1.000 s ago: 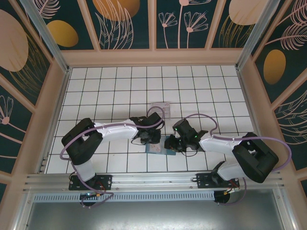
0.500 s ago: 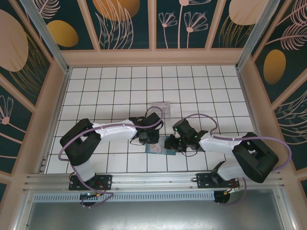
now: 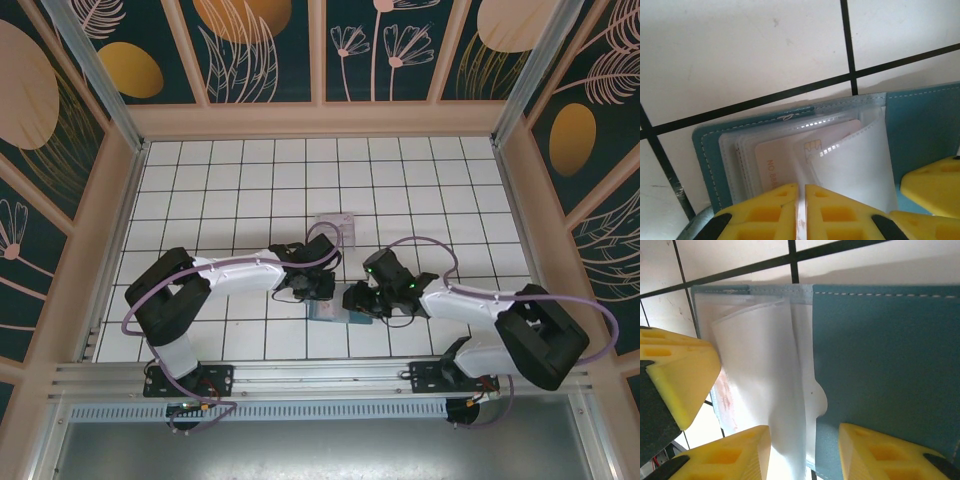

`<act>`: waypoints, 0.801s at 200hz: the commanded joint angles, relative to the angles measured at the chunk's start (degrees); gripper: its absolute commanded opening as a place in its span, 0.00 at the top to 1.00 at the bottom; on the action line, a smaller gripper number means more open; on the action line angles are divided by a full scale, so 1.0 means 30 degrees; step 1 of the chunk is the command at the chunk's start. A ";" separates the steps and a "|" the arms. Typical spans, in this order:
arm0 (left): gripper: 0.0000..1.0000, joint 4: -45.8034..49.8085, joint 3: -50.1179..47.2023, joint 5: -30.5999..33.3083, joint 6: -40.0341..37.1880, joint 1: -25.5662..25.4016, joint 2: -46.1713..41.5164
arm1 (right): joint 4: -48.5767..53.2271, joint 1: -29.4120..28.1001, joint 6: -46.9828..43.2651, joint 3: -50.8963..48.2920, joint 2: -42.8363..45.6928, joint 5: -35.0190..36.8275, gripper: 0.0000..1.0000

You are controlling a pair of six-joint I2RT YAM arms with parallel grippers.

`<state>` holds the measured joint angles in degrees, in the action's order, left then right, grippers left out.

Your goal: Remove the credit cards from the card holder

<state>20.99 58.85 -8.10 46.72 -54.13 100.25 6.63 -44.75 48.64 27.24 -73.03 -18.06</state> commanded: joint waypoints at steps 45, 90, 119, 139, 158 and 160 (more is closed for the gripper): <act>0.87 -0.0644 0.1080 -0.1017 -0.0229 -0.0154 0.0426 | 0.2290 0.1041 0.0544 -0.0488 0.3198 0.2087 0.56; 0.87 -0.0979 0.1860 -0.1596 -0.0382 -0.0369 0.1044 | 0.3329 0.1466 0.0835 -0.0639 0.5074 0.2836 0.56; 0.87 -0.1073 0.2852 -0.1964 -0.0724 -0.0617 0.1644 | 0.4452 0.1638 0.1060 -0.0573 0.6308 0.3877 0.56; 0.87 -0.1272 0.3256 -0.2337 -0.0910 -0.0702 0.2188 | 0.5100 0.1672 0.1228 -0.0472 0.7059 0.4436 0.56; 0.87 -0.1595 0.3323 -0.2625 -0.0966 -0.0699 0.2642 | 0.5457 0.1732 0.1443 -0.0517 0.7696 0.4629 0.56; 0.87 -0.1604 0.3323 -0.2645 -0.0972 -0.0683 0.2706 | 0.5507 0.1726 0.1472 -0.0495 0.7746 0.4655 0.56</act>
<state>17.50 67.68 -14.02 45.21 -55.96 106.28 19.35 -40.05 51.44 26.20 -52.23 -7.68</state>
